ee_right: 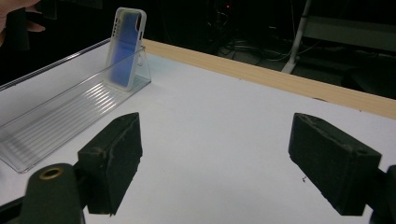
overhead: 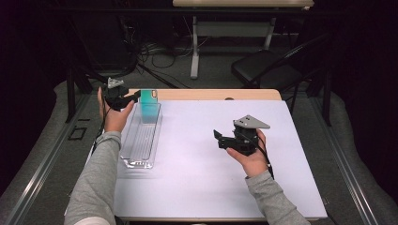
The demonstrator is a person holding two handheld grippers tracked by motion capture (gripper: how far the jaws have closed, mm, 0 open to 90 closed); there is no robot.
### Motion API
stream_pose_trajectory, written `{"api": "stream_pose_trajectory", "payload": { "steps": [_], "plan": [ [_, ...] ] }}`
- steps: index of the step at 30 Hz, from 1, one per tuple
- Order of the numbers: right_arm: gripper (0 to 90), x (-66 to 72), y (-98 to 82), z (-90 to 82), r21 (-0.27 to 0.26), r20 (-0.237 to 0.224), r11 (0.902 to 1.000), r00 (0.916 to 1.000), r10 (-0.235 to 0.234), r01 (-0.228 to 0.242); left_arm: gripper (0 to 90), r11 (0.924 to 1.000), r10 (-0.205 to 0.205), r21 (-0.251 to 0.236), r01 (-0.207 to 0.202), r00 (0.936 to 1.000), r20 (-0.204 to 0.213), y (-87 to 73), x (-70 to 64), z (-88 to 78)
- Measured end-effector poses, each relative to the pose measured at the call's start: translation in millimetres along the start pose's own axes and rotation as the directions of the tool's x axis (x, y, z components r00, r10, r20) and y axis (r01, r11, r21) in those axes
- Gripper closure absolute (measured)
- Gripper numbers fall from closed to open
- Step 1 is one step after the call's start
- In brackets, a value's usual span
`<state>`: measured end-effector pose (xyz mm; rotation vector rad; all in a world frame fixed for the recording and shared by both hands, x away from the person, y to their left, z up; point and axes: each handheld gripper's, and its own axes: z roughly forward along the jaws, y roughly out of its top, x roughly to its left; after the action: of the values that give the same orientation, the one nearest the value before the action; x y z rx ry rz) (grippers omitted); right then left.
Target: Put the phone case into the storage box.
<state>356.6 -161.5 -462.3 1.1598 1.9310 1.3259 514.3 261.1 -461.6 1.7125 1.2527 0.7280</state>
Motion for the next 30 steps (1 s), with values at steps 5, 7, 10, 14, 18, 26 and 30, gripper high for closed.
{"api": "stream_pose_trajectory", "payload": {
  "steps": [5,7,10,14,18,26,30],
  "plan": [
    [17.3,0.2,0.2,-0.8,0.0,-0.003,1.0,1.0,0.002,-0.002,43.7,0.9993,-0.038,0.003,0.038,0.999,0.022,3.3,-3.8,-7.8],
    [17.3,0.5,0.1,-0.7,0.001,-0.003,1.0,1.0,0.0,0.0,43.7,0.9986,-0.053,0.008,0.053,0.9981,0.031,4.5,-5.2,-11.1],
    [17.4,0.8,0.0,-0.3,0.002,-0.004,1.0,1.0,-0.003,0.003,43.7,0.9979,-0.064,0.005,0.064,0.9962,0.058,6.3,-8.3,-15.8],
    [17.4,1.6,-0.1,0.0,0.007,-0.007,1.0,1.0,-0.002,0.002,43.7,0.9992,-0.04,0.001,0.04,0.9959,0.081,9.0,-15.3,-23.1],
    [17.5,1.3,-0.2,0.3,0.009,-0.006,1.0,1.0,-0.003,0.003,43.6,0.9998,-0.019,0.005,0.018,0.9927,0.119,11.6,-24.5,-31.3],
    [17.7,1.4,0.0,-0.4,0.003,-0.005,1.0,1.0,-0.008,0.008,43.5,0.9996,0.025,0.006,-0.026,0.983,0.182,14.3,-42.6,-44.0],
    [17.8,1.6,0.3,-1.0,-0.001,-0.005,1.0,0.9999,-0.009,0.009,45.5,0.9976,0.065,0.009,-0.069,0.9761,0.207,13.0,-53.7,-49.6]
  ]
}}
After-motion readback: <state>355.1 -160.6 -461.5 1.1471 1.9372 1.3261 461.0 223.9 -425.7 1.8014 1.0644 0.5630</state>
